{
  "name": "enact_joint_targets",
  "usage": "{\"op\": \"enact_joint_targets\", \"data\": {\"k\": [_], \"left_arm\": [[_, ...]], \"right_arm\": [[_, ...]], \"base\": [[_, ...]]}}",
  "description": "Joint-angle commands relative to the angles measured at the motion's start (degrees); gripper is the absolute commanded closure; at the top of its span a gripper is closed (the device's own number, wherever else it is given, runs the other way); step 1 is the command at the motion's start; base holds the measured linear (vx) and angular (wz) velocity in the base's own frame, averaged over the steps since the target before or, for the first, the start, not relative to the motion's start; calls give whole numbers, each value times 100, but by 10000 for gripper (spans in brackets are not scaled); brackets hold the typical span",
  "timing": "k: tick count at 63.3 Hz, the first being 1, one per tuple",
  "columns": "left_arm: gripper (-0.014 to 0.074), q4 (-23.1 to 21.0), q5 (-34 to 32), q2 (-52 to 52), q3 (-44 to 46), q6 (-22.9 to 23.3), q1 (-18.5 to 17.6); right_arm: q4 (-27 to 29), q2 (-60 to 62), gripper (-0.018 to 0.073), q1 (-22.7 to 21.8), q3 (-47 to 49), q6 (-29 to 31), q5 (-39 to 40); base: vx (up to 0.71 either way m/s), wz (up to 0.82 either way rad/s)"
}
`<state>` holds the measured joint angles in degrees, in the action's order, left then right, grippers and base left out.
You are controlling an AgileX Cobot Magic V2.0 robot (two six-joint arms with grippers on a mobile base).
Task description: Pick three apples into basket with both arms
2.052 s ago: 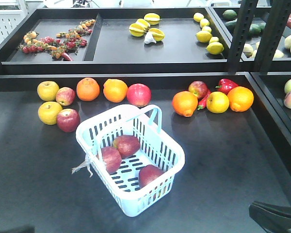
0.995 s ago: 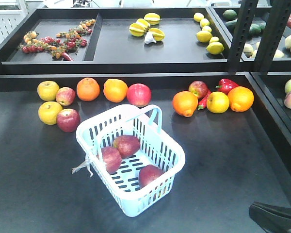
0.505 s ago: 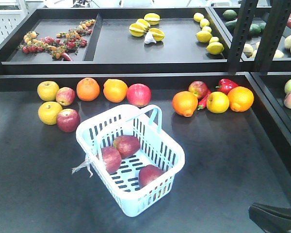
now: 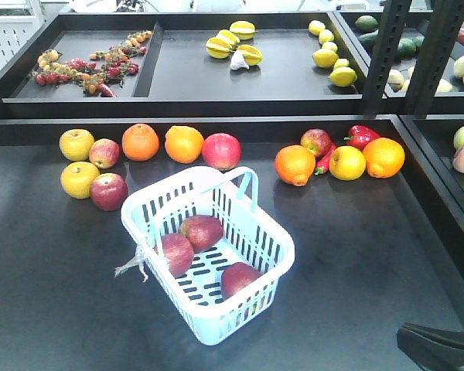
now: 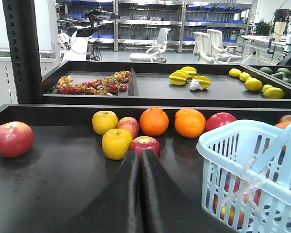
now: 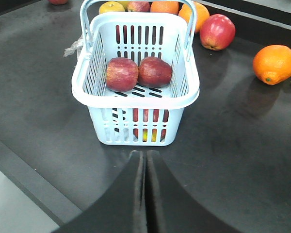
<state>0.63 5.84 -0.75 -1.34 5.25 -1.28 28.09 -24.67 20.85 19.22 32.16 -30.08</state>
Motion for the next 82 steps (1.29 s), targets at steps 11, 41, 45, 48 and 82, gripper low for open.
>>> {"op": "enact_joint_targets", "data": {"k": [11,41,45,48,82], "left_arm": [[603,-16,-472,-22,-136,1,13],[603,-16,-472,-22,-136,1,13],[603,-16,-472,-22,-136,1,13],[603,-16,-472,-22,-136,1,13],[603,-16,-472,-22,-136,1,13]], "right_arm": [[-82,42,564,-20,62,9,372],[-1482,2066,564,-762,-2179,-3323,2140],[-2055,2214,564,-1095,-2162,-3629,2196],[-2377,2316,564,-1298,-2168,-3752,2343],[-2809,2590,564,-1628,-2173,-3768,3808]], "base": [[0,0],[0,0],[0,0],[0,0],[0,0]]}}
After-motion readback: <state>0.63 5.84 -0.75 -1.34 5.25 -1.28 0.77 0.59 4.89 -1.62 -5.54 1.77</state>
